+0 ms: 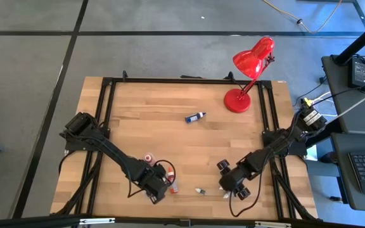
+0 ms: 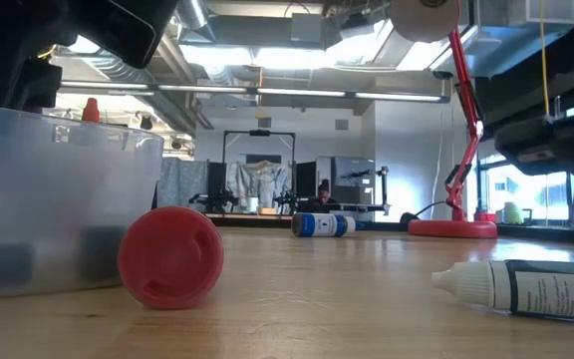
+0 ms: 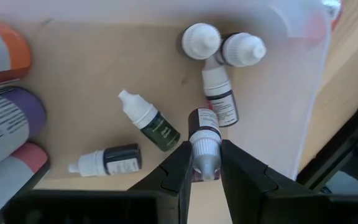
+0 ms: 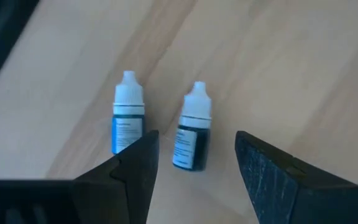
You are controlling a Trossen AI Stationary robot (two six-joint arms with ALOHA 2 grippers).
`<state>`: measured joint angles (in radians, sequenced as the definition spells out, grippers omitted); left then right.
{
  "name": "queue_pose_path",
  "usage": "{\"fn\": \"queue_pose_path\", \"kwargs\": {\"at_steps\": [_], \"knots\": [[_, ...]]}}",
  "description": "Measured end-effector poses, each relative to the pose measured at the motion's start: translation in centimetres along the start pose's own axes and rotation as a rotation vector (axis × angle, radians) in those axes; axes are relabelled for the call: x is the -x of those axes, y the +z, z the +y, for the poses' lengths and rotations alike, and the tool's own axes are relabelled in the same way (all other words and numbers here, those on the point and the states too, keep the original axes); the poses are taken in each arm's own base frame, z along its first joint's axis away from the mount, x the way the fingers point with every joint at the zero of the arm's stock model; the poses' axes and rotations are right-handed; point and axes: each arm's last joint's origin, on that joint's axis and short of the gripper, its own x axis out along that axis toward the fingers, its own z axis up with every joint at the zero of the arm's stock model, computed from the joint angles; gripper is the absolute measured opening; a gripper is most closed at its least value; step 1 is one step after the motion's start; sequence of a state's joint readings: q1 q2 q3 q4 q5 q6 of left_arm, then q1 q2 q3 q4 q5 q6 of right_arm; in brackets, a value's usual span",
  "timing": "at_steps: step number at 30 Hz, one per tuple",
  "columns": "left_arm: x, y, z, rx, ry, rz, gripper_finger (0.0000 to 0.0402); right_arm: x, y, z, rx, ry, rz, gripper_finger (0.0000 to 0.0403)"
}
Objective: Pick & Place food coloring
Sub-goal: Put the green food coloring bottle into the transparent bin
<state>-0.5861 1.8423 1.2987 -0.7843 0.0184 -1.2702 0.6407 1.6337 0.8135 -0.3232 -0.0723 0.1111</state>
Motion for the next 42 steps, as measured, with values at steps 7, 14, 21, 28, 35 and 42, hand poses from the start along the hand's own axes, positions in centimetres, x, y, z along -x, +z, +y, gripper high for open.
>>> {"fn": "queue_pose_path", "kwargs": {"at_steps": [7,14,21,28,35,42], "knots": [[0.0,0.1,-0.3,0.000,-0.031,-0.010,0.0073,-0.7,-1.1,-0.1,-0.013,-0.020,-0.016,0.0213],[0.0,0.1,-0.3,0.015,-0.031,-0.010,0.0102,-0.8,-1.0,-0.2,-0.002,-0.040,-0.036,0.0213],[0.0,0.1,-0.3,0.020,-0.039,0.018,0.0134,-0.9,-1.2,-0.2,-0.012,-0.043,-0.033,0.0189],[1.3,0.6,-1.4,0.028,-0.084,-0.021,0.0138,-0.9,-1.3,-0.3,-0.013,-0.047,-0.031,0.0106],[4.3,1.7,-3.7,-0.073,-0.150,-0.205,0.0134,-0.4,-1.2,-0.9,-0.034,-0.046,-0.039,0.0053],[6.6,3.0,-5.3,-0.234,-0.168,-0.486,0.0139,4.7,1.4,-2.7,-0.104,-0.180,-0.091,0.0062]]}}
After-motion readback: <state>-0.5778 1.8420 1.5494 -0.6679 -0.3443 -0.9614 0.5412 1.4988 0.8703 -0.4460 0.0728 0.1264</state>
